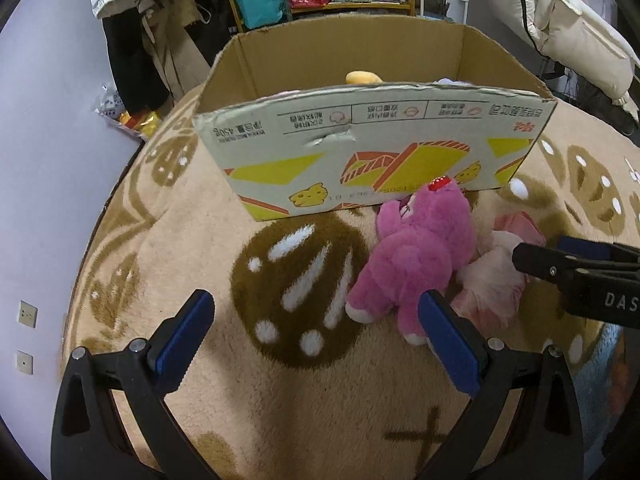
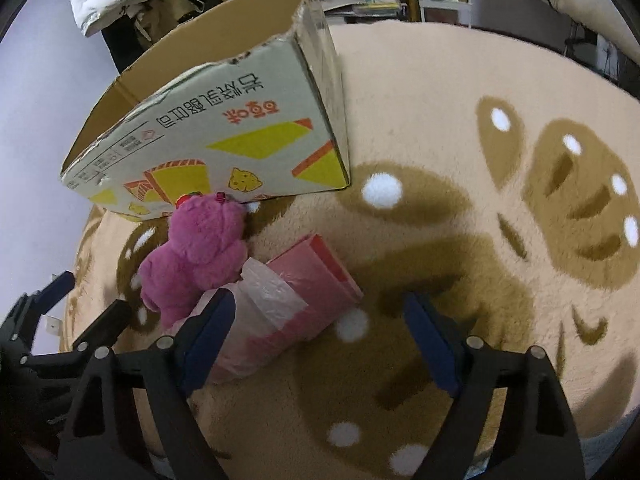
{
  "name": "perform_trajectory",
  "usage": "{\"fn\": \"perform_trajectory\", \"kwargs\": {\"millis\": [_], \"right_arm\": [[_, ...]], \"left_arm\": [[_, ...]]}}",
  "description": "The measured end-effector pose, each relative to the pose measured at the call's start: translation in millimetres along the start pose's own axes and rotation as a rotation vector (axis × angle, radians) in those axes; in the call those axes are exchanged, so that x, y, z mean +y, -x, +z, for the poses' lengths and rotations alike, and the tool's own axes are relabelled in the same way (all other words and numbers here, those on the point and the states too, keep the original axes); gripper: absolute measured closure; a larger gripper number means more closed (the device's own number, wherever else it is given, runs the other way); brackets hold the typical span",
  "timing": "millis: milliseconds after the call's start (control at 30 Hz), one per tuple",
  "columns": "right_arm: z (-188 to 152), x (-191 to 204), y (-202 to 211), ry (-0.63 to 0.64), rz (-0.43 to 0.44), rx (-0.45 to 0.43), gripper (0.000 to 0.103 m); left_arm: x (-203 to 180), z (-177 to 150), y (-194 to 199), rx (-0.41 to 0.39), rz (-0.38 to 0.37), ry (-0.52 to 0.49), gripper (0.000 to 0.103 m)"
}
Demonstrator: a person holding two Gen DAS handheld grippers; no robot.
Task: Organize soft objects
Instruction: 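Move the left tool toward the pink teddy bear while the right tool approaches the pink wrapped roll, then close the left gripper on the pink teddy bear while the right gripper closes on the pink wrapped roll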
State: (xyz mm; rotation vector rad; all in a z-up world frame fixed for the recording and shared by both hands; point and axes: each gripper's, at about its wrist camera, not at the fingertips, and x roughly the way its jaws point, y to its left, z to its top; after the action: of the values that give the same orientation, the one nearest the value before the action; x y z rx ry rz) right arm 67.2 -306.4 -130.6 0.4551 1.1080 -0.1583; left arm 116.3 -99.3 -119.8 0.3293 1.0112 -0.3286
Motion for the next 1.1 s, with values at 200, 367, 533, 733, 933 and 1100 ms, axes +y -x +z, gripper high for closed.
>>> {"fn": "perform_trajectory", "kwargs": {"millis": [200,367,533,733,933,1100], "right_arm": [[3,0,-6,-0.010,0.045,0.012,0.013],[3,8,-18,-0.004,0.039,0.030,0.023],[9,5,-21,-0.018,0.054,0.026,0.023],[16,7,-25,0.002,0.034,0.018,0.028],[20,3,-22,0.000,0.040,0.016,0.030],[20,0,-21,0.003,0.043,0.015,0.030]], "left_arm": [[-4,1,-12,0.019,-0.003,-0.005,0.002],[-4,4,-20,0.028,-0.007,0.018,0.002],[-5,7,-24,0.020,-0.037,0.039,0.002],[-8,8,-27,0.012,-0.058,0.046,0.002],[-13,11,-30,0.017,-0.085,0.049,0.002],[-19,15,-41,0.035,-0.088,0.041,0.002]]}}
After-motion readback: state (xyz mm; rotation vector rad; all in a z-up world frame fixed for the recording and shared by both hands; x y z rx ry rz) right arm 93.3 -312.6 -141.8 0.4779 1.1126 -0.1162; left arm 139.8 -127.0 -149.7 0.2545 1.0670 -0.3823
